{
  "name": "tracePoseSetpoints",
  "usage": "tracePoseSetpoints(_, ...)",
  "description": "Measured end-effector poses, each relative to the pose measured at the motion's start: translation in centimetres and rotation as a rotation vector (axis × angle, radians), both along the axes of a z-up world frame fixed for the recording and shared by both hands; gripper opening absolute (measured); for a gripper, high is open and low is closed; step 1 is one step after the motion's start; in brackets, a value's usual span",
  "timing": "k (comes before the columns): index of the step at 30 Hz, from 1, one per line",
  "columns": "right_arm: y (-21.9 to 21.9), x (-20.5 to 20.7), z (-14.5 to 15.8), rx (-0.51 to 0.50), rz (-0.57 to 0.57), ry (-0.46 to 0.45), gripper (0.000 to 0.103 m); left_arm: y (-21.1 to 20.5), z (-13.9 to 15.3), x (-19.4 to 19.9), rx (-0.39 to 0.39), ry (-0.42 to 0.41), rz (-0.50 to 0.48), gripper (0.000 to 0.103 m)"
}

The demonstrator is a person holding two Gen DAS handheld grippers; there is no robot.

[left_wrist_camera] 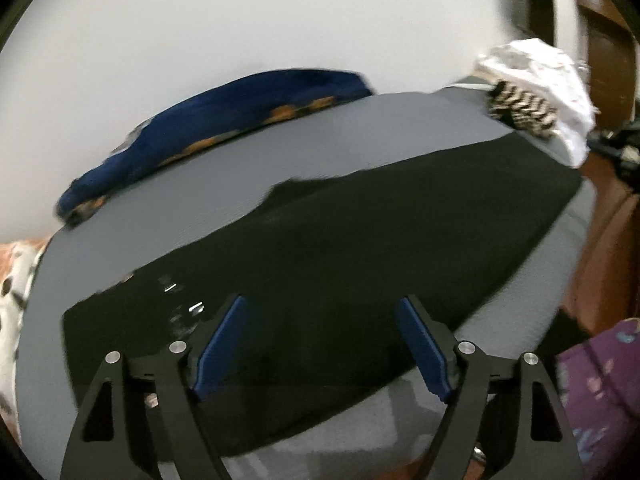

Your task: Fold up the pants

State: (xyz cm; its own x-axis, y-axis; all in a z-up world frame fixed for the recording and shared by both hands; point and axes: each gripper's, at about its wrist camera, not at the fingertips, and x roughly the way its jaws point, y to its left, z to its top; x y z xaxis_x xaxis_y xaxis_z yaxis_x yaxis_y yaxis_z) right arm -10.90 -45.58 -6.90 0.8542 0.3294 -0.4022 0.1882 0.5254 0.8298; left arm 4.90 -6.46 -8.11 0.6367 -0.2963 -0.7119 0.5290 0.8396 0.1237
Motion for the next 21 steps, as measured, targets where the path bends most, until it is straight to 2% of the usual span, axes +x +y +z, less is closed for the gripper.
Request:
tracePoseSetpoints(3, 6.2, 5.3, 0.2, -0.084, 0.249, 0.053, 0.012, 2.0, -0.6, 0.4, 0.013, -0.003, 0.057, 0.079)
tracePoseSetpoints(6, 12.3, 9.8, -1.5, -0.13, 0.427, 0.108, 0.012, 4.2, -1.2, 0.7, 0.026, -0.01, 0.107, 0.08)
tracePoseSetpoints(8, 14.8, 11.4, -2.7, -0.145, 0.482, 0.135, 0.012, 5.4, -1.7, 0.9, 0.035, -0.01, 0.126, 0.082)
tracePoseSetpoints(10, 16.8, 12.1, -3.9, -0.209, 0.54, 0.165, 0.012, 6.7, -2.5, 1.2, 0.062, -0.021, 0.147, 0.083)
tracePoseSetpoints(12, 18.3, 12.4, -5.6, -0.31, 0.58, 0.269, 0.013, 7.8, -3.2, 1.3, 0.067, -0.001, 0.164, 0.084)
tracePoseSetpoints(13, 18.4, 12.2, -6.3, -0.315, 0.6, 0.302, 0.012, 8.5, -3.6, 1.6, 0.057, 0.025, 0.171, 0.084)
tracePoseSetpoints(15, 18.2, 12.0, -5.8, -0.313, 0.591, 0.301, 0.012, 10.0, -4.0, 1.9, 0.034, 0.058, 0.192, 0.084)
tracePoseSetpoints(17, 17.7, 12.3, -3.5, -0.326, 0.58, 0.253, 0.012, 11.2, -3.4, 1.7, -0.018, 0.062, 0.188, 0.084)
tracePoseSetpoints(19, 17.3, 12.7, -0.8, -0.333, 0.57, 0.174, 0.014, 12.5, -2.3, 1.5, -0.046, 0.017, 0.229, 0.085)
tracePoseSetpoints(20, 17.4, 12.9, 0.2, -0.337, 0.57, 0.147, 0.019, 13.2, -1.8, 1.4, -0.059, -0.002, 0.245, 0.085)
tracePoseSetpoints(21, 17.5, 13.5, 1.3, -0.341, 0.57, 0.118, 0.022, 14.2, -1.1, 1.4, -0.104, -0.002, 0.241, 0.085)
